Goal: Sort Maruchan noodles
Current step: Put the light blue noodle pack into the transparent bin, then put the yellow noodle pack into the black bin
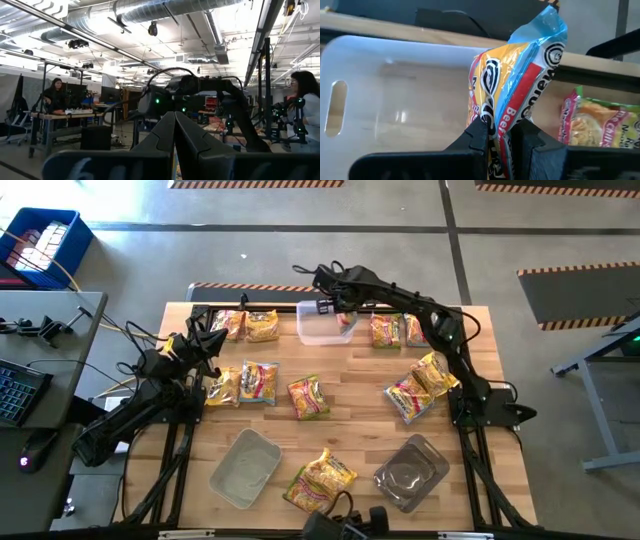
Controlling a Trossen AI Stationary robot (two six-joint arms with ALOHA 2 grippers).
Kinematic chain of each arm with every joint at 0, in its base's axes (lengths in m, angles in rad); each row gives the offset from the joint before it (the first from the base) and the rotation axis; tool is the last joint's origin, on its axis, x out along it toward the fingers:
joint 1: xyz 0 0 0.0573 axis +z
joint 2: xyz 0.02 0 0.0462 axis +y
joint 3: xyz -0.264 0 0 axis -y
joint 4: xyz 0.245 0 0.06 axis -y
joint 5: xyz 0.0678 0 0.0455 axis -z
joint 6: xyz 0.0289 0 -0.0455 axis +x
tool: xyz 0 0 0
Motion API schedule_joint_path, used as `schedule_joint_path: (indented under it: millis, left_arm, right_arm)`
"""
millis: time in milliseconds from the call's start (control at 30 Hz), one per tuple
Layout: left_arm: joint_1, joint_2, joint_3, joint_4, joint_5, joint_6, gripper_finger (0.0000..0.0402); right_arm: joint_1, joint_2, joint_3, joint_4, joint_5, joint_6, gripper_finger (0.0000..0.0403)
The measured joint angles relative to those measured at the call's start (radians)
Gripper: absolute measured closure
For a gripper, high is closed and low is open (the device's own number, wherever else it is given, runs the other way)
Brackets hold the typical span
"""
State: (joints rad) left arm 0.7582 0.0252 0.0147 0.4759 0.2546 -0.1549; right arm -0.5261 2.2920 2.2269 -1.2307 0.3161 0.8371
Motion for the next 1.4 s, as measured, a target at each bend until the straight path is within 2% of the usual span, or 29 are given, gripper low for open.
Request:
schedule_joint_path:
  millis: [233, 600, 733, 933, 1033, 1100, 1200, 1267, 1400]
  left_arm:
    - [0.0, 0.0, 0.0, 0.0, 0.0, -0.001, 0.0399]
    - [0.0, 0.0, 0.0, 0.001, 0.0, -0.001, 0.0399]
    - [0.0, 0.0, 0.0, 0.001, 0.0, -0.001, 0.0399]
    - [0.0, 0.0, 0.0, 0.0, 0.0, -0.001, 0.0399]
    - [0.0, 0.0, 0.0, 0.0, 0.0, -0.001, 0.0399]
    - [0.0, 0.0, 0.0, 0.0, 0.0, -0.001, 0.0399]
    - [0.0, 0.0, 0.0, 0.001, 0.001, -0.001, 0.0399]
    - [0.0, 0.0, 0.0, 0.001, 0.001, -0.001, 0.0399]
    - [0.0, 0.0, 0.0, 0.0, 0.004, -0.002, 0.0399]
  right_arm:
    - [0.01, 0.034, -0.001, 0.004, 0.002, -0.005, 0.0363]
    - [0.011, 0.042, -0.001, 0.005, 0.007, 0.0, 0.0274]
    - [0.011, 0.042, -0.001, 0.012, 0.002, -0.014, 0.0259]
    - [0.011, 0.042, 0.027, -0.004, 0.005, -0.059, 0.0258]
    - [0.006, 0.042, 0.08, -0.065, 0.006, -0.105, 0.0258]
    - [0.002, 0.042, 0.131, -0.108, -0.016, -0.151, 0.0258]
    - [0.002, -0.015, 0.09, -0.131, -0.076, -0.219, 0.0263]
    - [0.02, -0.057, 0.078, -0.154, -0.034, -0.284, 0.0275]
    - [0.089, -0.113, 0.075, -0.201, 0.161, -0.342, 0.0322]
